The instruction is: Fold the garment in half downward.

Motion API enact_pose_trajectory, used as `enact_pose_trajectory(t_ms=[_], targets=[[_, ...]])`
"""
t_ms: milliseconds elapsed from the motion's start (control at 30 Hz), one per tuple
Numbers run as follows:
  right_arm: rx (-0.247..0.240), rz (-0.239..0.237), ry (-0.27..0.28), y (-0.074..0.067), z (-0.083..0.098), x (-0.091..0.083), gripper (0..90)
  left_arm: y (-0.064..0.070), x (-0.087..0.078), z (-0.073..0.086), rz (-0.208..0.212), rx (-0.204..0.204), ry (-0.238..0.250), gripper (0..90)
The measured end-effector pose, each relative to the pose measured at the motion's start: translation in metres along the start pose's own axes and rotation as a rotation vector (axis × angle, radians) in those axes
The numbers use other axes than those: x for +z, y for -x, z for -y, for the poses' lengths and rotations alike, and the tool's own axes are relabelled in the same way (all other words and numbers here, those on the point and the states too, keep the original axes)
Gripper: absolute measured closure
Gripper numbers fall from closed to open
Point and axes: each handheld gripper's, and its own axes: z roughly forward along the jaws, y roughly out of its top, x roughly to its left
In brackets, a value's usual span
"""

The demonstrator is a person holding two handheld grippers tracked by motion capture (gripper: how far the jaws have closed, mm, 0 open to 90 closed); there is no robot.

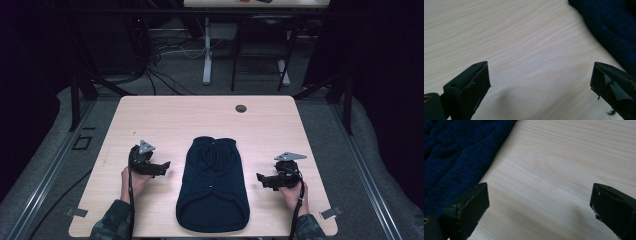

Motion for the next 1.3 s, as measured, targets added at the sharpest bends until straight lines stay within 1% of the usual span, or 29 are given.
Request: enact_pose_trajectory(t_ms=[33, 67, 133, 200, 267, 300, 333, 400, 433, 500, 533, 567, 600, 667, 700, 733, 767, 833, 867, 900, 933, 967, 1033, 1100, 1133, 1167, 1200, 1233, 1300], targets=[[0.001, -0.003, 0.004, -0.001, -0.002, 0.001, 2.3, 0.000, 0.000, -0.001, 0.013, 0.000, -0.010, 2.2], [-0.032, -0.002, -0.014, -0.004, -0.006, 0.001, 2.5, 0.000, 0.001, -0.001, 0.016, 0.001, -0.004, 2.5], [-0.034, -0.003, -0.017, -0.006, -0.007, 0.002, 2.5, 0.003, 0.002, -0.003, 0.033, 0.011, -0.016, 2.5], [-0.036, -0.015, -0.018, -0.008, -0.013, 0.003, 2.6, 0.004, 0.004, -0.007, 0.071, -0.004, -0.018, 1.9], [-0.027, 0.000, -0.005, -0.012, -0.024, 0.007, 8.4, 0.006, 0.007, -0.017, 0.099, -0.015, -0.014, 2.0], [-0.027, 0.000, -0.005, -0.012, -0.024, 0.007, 8.4, 0.006, 0.007, -0.017, 0.099, -0.015, -0.014, 2.0], [-0.030, -0.018, -0.015, -0.013, -0.034, 0.010, 8.1, 0.006, 0.009, -0.026, 0.121, -0.019, -0.013, 2.3], [-0.036, -0.036, -0.021, -0.015, -0.045, 0.016, 8.6, 0.006, 0.011, -0.031, 0.128, -0.018, -0.010, 2.3], [-0.036, -0.041, -0.020, -0.016, -0.050, 0.020, 8.7, 0.007, 0.015, -0.040, 0.152, -0.031, -0.012, 2.5], [-0.033, -0.069, -0.034, -0.019, -0.061, 0.031, 9.4, 0.008, 0.019, -0.044, 0.156, -0.033, -0.013, 2.3], [-0.033, -0.069, -0.034, -0.019, -0.061, 0.031, 9.4, 0.009, 0.022, -0.049, 0.158, -0.031, -0.019, 2.3], [-0.049, -0.076, -0.063, -0.022, -0.072, 0.042, 9.6, 0.011, 0.026, -0.053, 0.157, -0.022, -0.026, 2.2], [-0.049, -0.076, -0.063, -0.022, -0.072, 0.042, 9.6, 0.013, 0.030, -0.057, 0.163, -0.021, -0.035, 2.2], [-0.054, -0.082, -0.075, -0.027, -0.081, 0.053, 12.8, 0.015, 0.036, -0.064, 0.171, -0.016, -0.047, 2.2], [-0.053, -0.087, -0.088, -0.031, -0.090, 0.061, 15.3, 0.019, 0.042, -0.070, 0.186, -0.031, -0.058, 3.0], [-0.053, -0.087, -0.088, -0.031, -0.090, 0.061, 15.3, 0.019, 0.042, -0.070, 0.186, -0.031, -0.058, 4.2], [-0.056, -0.088, -0.119, -0.034, -0.098, 0.068, 17.5, 0.019, 0.044, -0.074, 0.190, -0.021, -0.069, 5.6], [-0.068, -0.075, -0.133, -0.037, -0.106, 0.074, 18.9, 0.024, 0.050, -0.083, 0.195, -0.016, -0.072, 7.5], [-0.063, -0.070, -0.135, -0.038, -0.110, 0.076, 20.0, 0.024, 0.050, -0.083, 0.195, -0.016, -0.072, 9.1], [-0.061, -0.069, -0.129, -0.038, -0.114, 0.079, 21.0, 0.027, 0.056, -0.089, 0.195, -0.001, -0.087, 10.3], [-0.060, -0.070, -0.131, -0.038, -0.118, 0.081, 21.9, 0.029, 0.059, -0.091, 0.204, -0.004, -0.103, 11.0], [-0.060, -0.070, -0.131, -0.038, -0.118, 0.081, 21.9, 0.029, 0.059, -0.091, 0.204, -0.004, -0.103, 11.4], [-0.049, -0.068, -0.144, -0.039, -0.124, 0.088, 23.6, 0.032, 0.069, -0.095, 0.198, 0.005, -0.123, 12.6], [-0.066, -0.053, -0.177, -0.042, -0.128, 0.100, 32.5, 0.034, 0.080, -0.097, 0.212, 0.001, -0.154, 12.0], [-0.069, -0.039, -0.189, -0.043, -0.128, 0.104, 32.9, 0.035, 0.084, -0.097, 0.214, -0.008, -0.161, 12.1], [-0.064, -0.046, -0.199, -0.044, -0.127, 0.108, 33.6, 0.038, 0.092, -0.097, 0.212, -0.005, -0.178, 12.7], [-0.056, -0.040, -0.219, -0.044, -0.127, 0.110, 35.1, 0.040, 0.095, -0.097, 0.211, 0.002, -0.188, 14.0], [-0.049, -0.054, -0.228, -0.043, -0.126, 0.113, 35.9, 0.042, 0.097, -0.096, 0.205, 0.014, -0.200, 15.1], [-0.045, -0.057, -0.230, -0.042, -0.125, 0.115, 38.7, 0.044, 0.099, -0.096, 0.196, 0.015, -0.202, 19.4]])
